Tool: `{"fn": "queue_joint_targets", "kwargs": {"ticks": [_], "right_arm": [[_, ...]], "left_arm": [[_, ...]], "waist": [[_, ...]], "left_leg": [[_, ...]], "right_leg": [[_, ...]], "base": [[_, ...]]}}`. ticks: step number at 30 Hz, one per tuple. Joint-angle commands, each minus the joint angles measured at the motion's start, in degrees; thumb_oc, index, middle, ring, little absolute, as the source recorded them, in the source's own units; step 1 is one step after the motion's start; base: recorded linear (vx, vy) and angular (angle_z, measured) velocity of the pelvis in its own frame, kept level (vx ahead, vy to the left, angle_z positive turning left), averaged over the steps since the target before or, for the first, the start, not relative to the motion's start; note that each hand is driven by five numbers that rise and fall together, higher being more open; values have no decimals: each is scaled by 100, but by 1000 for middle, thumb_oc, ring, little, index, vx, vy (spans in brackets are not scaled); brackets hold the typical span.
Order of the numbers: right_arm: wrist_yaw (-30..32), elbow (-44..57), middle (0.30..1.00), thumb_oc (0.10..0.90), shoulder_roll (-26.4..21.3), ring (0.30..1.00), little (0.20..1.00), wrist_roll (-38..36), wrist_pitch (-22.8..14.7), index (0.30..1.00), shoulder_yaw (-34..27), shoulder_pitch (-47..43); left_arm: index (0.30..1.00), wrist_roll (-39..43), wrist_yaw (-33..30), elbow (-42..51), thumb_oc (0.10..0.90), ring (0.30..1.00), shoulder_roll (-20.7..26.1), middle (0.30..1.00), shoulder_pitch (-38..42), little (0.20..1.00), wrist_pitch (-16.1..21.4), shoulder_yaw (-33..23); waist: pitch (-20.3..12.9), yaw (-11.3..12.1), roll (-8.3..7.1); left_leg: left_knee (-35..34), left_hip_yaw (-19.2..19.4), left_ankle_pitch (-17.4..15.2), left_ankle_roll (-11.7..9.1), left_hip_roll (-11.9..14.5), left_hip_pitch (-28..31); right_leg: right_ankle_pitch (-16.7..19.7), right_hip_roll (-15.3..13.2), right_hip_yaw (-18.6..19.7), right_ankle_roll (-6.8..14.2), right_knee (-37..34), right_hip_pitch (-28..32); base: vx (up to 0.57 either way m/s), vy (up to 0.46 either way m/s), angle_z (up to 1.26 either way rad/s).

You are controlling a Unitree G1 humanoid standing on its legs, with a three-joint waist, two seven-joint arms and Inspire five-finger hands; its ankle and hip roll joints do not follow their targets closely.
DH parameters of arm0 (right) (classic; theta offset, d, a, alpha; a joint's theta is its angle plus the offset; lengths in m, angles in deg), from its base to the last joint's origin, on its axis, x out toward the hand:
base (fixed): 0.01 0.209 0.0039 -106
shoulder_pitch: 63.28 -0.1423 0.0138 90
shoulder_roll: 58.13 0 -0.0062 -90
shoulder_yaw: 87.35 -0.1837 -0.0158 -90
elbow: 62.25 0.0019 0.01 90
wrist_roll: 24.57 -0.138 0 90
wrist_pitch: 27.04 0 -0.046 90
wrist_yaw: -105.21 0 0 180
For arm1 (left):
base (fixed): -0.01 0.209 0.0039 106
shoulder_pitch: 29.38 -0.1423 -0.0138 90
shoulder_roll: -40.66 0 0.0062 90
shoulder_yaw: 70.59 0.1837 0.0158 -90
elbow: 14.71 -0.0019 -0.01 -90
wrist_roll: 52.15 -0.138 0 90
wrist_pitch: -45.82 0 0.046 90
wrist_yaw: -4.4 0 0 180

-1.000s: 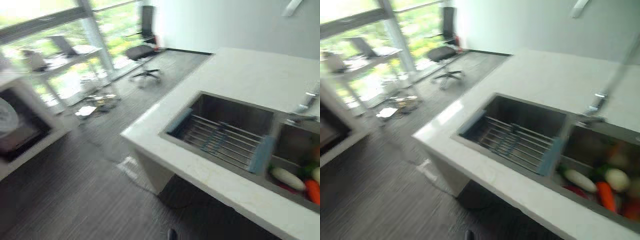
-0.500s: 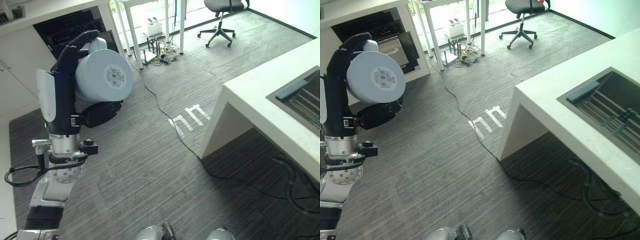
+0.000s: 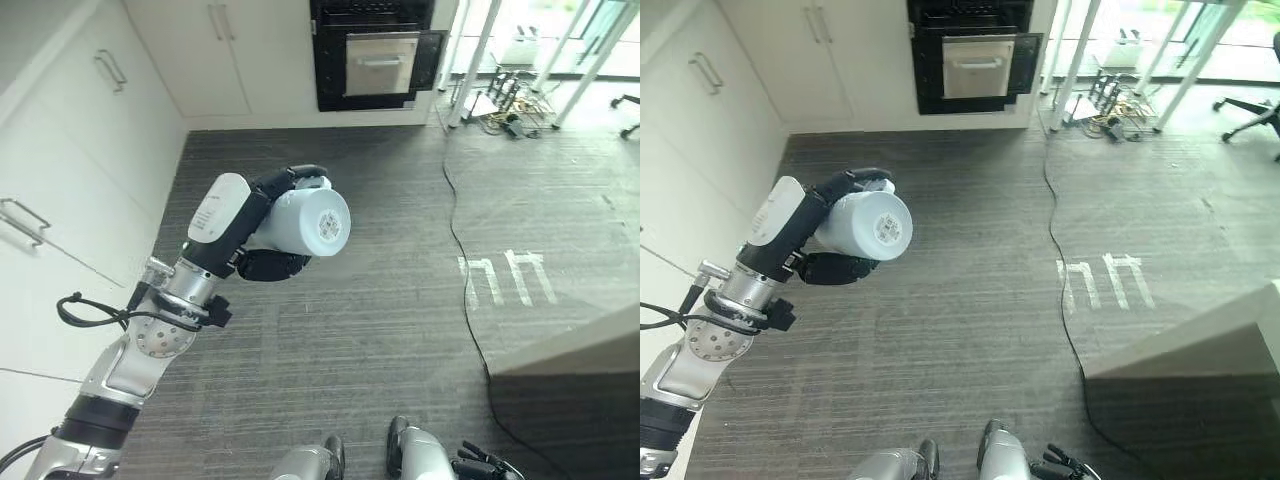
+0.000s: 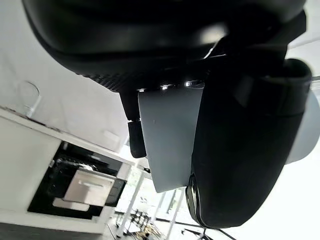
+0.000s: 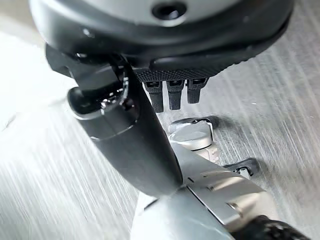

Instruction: Place the dishes in the dishwasher.

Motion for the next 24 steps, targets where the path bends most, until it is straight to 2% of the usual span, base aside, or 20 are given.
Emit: {"fn": "queue_joint_targets", "kwargs": {"ticks": [1,7,8,9,13,18,20,24], "right_arm": [[-149,363,900,800,96,900,900,-81,-66,900,314,90],[-196,214,900,800,-115,900,900,-33,14,900,283,-38],[-184,154,900,800,-133,900,900,-57,-35,900,260,-36],[-121,-29,900,800,-195,900,900,-223,-270,900,154,-25],[-144,-221,900,800,-192,900,900,-385,-286,900,-55,7],[-131,-383,900,800,-76,900,900,-353,-336,900,-114,126],[-124,-495,900,800,-3,900,900,-338,-333,900,-140,142],[-50,-513,900,800,32,900,900,-346,-346,900,-117,200]], "left_arm": [[300,328,-605,533,400,300,68,300,425,300,61,-691],[300,362,-560,634,400,300,423,300,56,300,31,-1151],[300,438,-479,639,400,300,465,300,21,300,79,-1208],[300,708,-308,618,400,300,535,300,25,300,272,-1241],[300,1633,256,656,400,300,410,300,107,300,248,-1184],[300,1408,164,653,400,300,124,300,219,300,161,-936],[300,1113,3,592,400,300,28,300,315,300,77,-772],[300,919,-169,559,400,300,33,300,490,300,15,-615]], "waist": [[-554,-130,172],[-557,56,266],[-564,55,274],[-593,-7,323],[-601,-154,384],[-634,-307,388],[-683,-381,377],[-736,-463,350]], "left_leg": [[-121,173,-221,-578,706,-449],[-121,-55,-138,-689,707,-442],[-121,9,-127,-699,732,-415],[-121,313,-113,-756,873,-381],[-121,621,-172,-779,1038,-193],[-121,684,-304,-712,988,-63],[-121,661,-369,-659,894,-28],[-121,678,-427,-606,859,-2]], "right_leg": [[-426,-97,-246,578,-621,595],[-563,-44,-275,464,-621,648],[-571,-64,-322,455,-621,676],[-589,-149,-510,455,-621,741],[-594,-270,-685,491,-621,922],[-574,-334,-635,524,-621,1007],[-534,-327,-490,573,-621,964],[-539,-291,-349,592,-621,930]], "base": [[-33,-158,33],[-24,-70,4],[-33,7,15],[-21,35,14],[22,71,44],[54,56,7],[67,31,-3],[19,3,-11]]}}
